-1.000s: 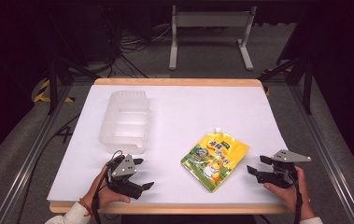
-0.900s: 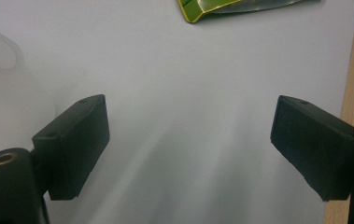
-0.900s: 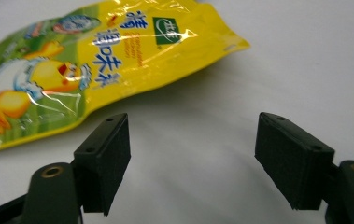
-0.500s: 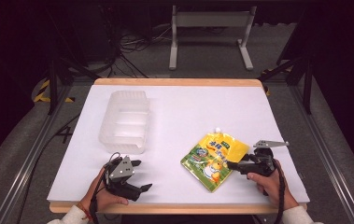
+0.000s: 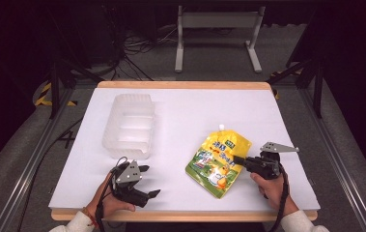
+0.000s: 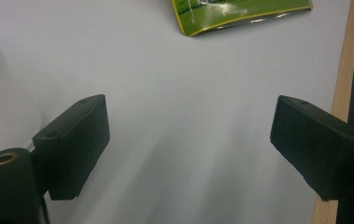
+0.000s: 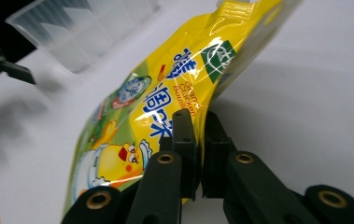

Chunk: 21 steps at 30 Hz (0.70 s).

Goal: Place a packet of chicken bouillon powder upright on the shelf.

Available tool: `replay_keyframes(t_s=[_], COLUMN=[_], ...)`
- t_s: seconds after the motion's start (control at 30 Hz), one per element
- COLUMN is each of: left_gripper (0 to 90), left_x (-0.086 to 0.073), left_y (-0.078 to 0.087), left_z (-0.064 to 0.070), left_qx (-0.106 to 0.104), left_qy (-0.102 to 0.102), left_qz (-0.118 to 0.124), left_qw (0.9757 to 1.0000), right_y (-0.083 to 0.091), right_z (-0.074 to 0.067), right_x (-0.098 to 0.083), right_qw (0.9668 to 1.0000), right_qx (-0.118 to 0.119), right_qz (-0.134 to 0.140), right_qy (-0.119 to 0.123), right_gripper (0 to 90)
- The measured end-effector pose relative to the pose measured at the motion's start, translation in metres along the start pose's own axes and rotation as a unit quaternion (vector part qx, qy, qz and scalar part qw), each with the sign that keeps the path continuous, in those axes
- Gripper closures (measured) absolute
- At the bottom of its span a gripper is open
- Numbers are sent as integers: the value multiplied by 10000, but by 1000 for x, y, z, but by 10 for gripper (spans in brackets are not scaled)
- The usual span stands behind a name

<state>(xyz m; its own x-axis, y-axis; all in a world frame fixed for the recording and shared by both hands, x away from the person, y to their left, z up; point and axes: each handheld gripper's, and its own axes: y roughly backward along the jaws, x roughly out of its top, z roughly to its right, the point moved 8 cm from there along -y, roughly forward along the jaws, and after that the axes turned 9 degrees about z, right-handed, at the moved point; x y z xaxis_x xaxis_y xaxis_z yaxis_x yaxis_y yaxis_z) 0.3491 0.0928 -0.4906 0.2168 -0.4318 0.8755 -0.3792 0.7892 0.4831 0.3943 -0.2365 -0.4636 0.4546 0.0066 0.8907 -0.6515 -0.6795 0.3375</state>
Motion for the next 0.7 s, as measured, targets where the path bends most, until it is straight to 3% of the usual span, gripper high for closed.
replay_keyframes(t_s=[0.17, 0.23, 0.3, 0.37, 0.6, 0.7], left_gripper=[141, 152, 166, 179, 247, 328], left_x=[17, 26, 35, 42, 68, 79], left_y=[-6, -8, -12, -15, -30, -37], left_z=[-3, -4, -5, -4, 0, -1], left_qx=[-50, -93, -115, -195, -342, -369], left_qy=[16, 125, 110, 165, -4, 29], left_qz=[179, 293, 389, 463, 612, 729], left_qw=[9998, 9994, 9991, 9986, 9975, 9967], right_y=[8, 10, 12, 12, 12, 12], right_z=[-25, -36, -49, -61, -93, -104], right_x=[19, 26, 32, 36, 43, 44], right_qw=[9983, 9967, 9948, 9927, 9862, 9834], right_qx=[259, 385, 485, 604, 899, 1001], right_qz=[370, 486, 563, 619, 654, 632], right_qy=[358, 531, 704, 842, 1225, 1375], right_gripper=[900, 900, 900, 900, 900, 900])
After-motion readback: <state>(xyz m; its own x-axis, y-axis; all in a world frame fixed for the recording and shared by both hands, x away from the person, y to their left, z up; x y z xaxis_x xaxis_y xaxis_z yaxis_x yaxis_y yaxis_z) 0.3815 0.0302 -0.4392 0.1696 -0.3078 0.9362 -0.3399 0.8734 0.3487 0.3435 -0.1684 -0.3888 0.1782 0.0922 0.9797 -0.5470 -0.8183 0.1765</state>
